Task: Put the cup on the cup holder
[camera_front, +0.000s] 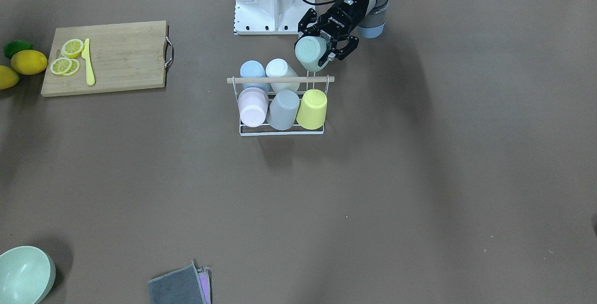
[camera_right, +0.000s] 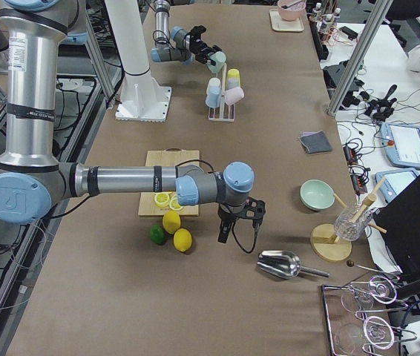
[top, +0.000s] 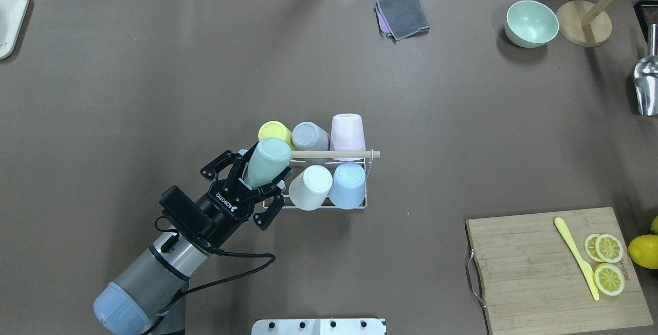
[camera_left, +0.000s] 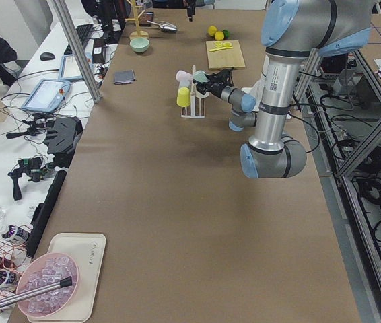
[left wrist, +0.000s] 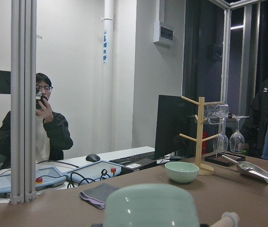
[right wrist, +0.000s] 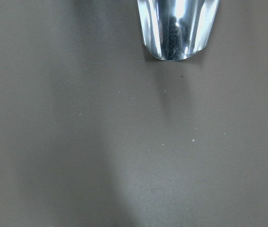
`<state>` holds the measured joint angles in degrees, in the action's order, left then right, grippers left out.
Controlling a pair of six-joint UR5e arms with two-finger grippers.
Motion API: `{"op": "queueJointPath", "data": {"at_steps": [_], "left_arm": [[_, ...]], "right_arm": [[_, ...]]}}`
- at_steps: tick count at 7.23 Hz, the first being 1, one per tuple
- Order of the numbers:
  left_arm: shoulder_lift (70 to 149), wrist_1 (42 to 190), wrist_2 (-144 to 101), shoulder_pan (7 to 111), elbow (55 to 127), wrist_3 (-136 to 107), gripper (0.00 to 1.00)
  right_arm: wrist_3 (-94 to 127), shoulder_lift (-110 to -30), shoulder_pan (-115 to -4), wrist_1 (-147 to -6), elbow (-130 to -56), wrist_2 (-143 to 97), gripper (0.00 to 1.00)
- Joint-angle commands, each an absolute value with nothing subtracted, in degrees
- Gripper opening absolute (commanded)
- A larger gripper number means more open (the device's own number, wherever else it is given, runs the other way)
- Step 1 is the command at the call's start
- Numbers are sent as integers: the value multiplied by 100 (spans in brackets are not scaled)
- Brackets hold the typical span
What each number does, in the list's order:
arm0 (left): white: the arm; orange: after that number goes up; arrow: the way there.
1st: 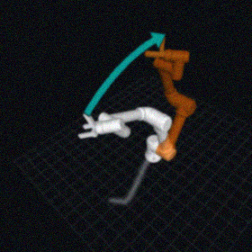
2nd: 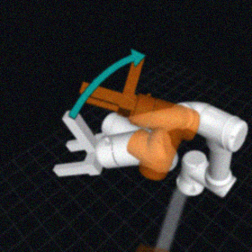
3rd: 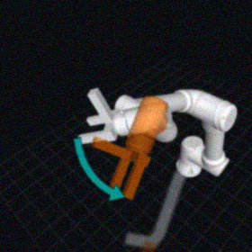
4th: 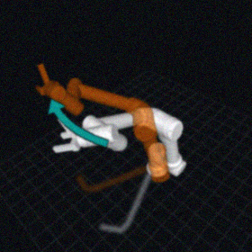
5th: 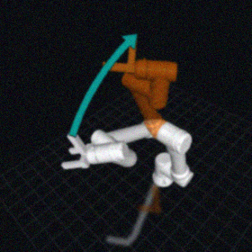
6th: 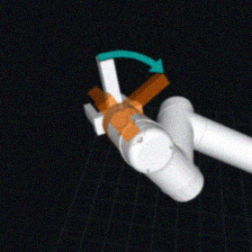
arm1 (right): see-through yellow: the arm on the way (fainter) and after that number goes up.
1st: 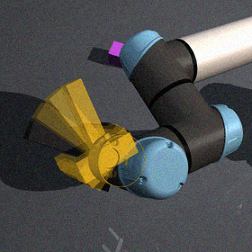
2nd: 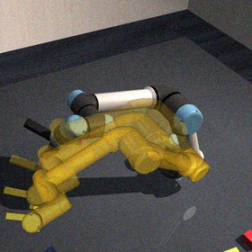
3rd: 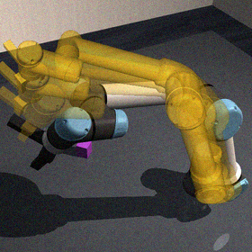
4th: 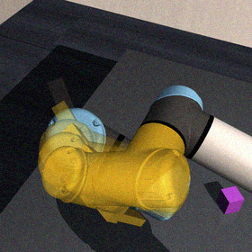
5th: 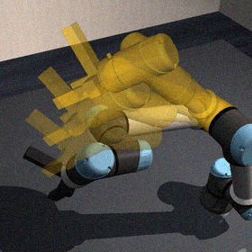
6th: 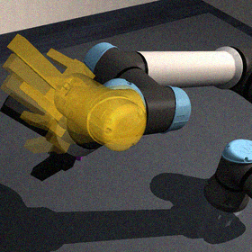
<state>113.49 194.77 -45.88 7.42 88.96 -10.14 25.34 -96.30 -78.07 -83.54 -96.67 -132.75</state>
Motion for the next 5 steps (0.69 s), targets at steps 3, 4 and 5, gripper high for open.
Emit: {"op": "queueJointPath", "data": {"at_steps": [3,4,5], "left_arm": [[11373,19503,-4588,738,8754,-1020,0],[11373,19503,-4588,721,8737,-1020,0],[11373,19512,-4588,721,8728,-1020,0]], "right_arm": [[2514,-9449,-7937,-8306,-9423,-13245,99],[2505,-9422,-7937,-8306,-9378,-13245,99],[2505,-9396,-7937,-8306,-9378,-13236,99]]}}
